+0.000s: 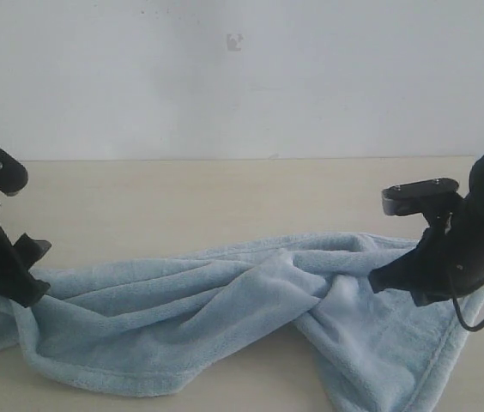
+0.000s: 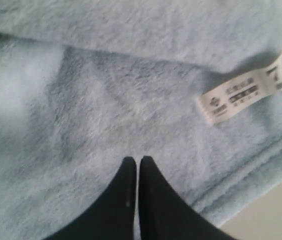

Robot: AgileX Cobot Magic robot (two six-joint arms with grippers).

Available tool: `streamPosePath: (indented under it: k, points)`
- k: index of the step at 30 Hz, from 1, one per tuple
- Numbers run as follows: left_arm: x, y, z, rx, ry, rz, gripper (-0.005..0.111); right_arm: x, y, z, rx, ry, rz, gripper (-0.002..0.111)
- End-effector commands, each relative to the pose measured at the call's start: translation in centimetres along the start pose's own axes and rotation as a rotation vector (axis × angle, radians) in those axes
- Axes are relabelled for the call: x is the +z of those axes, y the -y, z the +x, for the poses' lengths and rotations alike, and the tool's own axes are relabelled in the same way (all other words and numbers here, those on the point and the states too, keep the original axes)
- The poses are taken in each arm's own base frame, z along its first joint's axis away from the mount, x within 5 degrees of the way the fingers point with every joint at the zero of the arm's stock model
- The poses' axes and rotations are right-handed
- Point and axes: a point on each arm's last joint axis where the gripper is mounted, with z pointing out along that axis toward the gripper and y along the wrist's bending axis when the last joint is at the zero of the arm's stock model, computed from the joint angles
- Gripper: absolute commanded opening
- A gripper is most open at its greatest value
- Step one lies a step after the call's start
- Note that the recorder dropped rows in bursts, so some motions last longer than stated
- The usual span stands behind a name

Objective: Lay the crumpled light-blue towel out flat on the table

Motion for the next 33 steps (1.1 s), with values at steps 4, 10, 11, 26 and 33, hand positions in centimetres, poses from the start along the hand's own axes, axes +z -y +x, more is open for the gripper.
streamPosePath:
  k: [4,10,11,26,33]
  points:
    - [0.0,0.9,-0.7,-0.092,0.058,0.109,0.025,-0.1,4.6,-1.0,0.144,0.123,0.119,0.001]
    - [-0.3,2.1,-1.5,-0.071,0.147,0.244,0.004,0.8,6.6,-0.5,0.231,0.107,0.127,0.001]
    - [-0.4,2.2,-1.6,-0.071,0.154,0.255,0.004,1.1,6.6,-0.4,0.227,0.097,0.127,0.001]
    - [-0.7,2.9,-2.1,-0.071,0.204,0.335,0.004,3.0,7.3,-0.6,0.182,0.143,0.124,0.001]
    - [-0.7,3.0,-2.2,-0.071,0.215,0.353,0.004,3.9,9.2,0.0,0.238,0.129,0.140,0.001]
